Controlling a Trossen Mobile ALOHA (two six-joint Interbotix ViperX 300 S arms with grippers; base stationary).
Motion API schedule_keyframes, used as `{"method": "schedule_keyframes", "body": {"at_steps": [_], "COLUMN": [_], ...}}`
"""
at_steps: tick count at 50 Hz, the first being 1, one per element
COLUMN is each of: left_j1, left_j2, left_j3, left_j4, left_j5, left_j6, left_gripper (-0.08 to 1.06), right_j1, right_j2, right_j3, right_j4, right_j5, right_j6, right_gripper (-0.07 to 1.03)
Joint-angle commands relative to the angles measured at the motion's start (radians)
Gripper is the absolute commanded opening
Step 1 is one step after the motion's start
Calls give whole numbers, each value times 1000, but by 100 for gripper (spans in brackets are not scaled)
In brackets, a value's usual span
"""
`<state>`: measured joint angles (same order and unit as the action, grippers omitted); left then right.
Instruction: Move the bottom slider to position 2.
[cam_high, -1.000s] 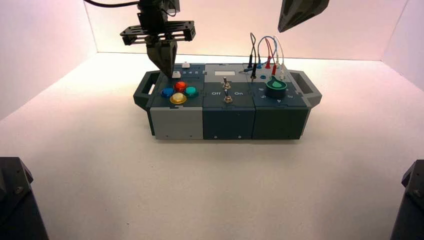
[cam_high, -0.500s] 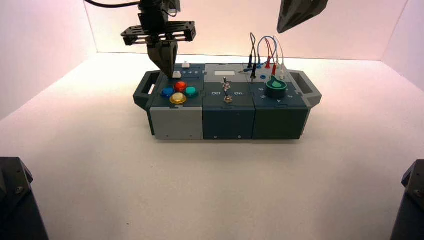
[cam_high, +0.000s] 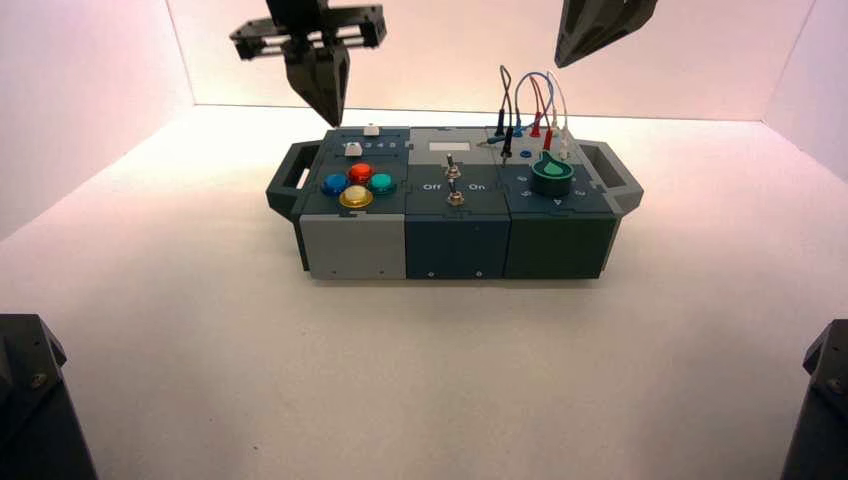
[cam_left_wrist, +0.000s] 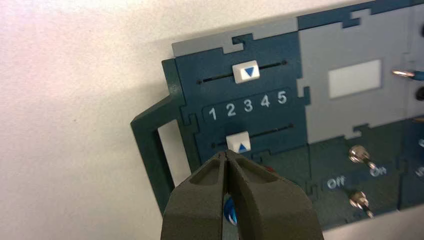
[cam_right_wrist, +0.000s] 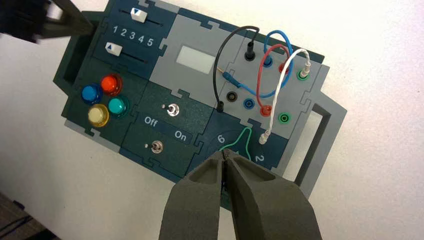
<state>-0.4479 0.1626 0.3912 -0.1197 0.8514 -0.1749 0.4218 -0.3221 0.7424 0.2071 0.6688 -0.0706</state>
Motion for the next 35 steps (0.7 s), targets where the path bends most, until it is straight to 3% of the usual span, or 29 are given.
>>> {"method": "schedule_keyframes", "body": {"at_steps": [1, 8, 14, 16, 24, 35], "left_j1": [2, 2, 2, 0, 0, 3], "left_j2": [-66, -74, -66, -66, -83, -118], "left_j3": [-34, -54, -72, -75, -74, -66], "left_j4": [2, 3, 2, -3, -3, -2], "left_j5": [34, 78, 112, 115, 112, 86], "left_j6": [18, 71, 130, 140, 152, 192], "left_gripper": [-3, -3, -3, -3, -3, -3], "right_j1": [2, 3, 2, 2, 2, 3], "right_j2": [-14, -15, -15, -17, -18, -23], "right_j3": [-40, -52, -71, -75, -87, -66], "right_j4": [-11, -34, -38, -38, -38, -35], "right_j5": [18, 48, 77, 84, 103, 121], "right_j6": [-11, -23, -64, -87, -124, -126], "right_gripper": [-2, -2, -2, -2, -2, -2]}}
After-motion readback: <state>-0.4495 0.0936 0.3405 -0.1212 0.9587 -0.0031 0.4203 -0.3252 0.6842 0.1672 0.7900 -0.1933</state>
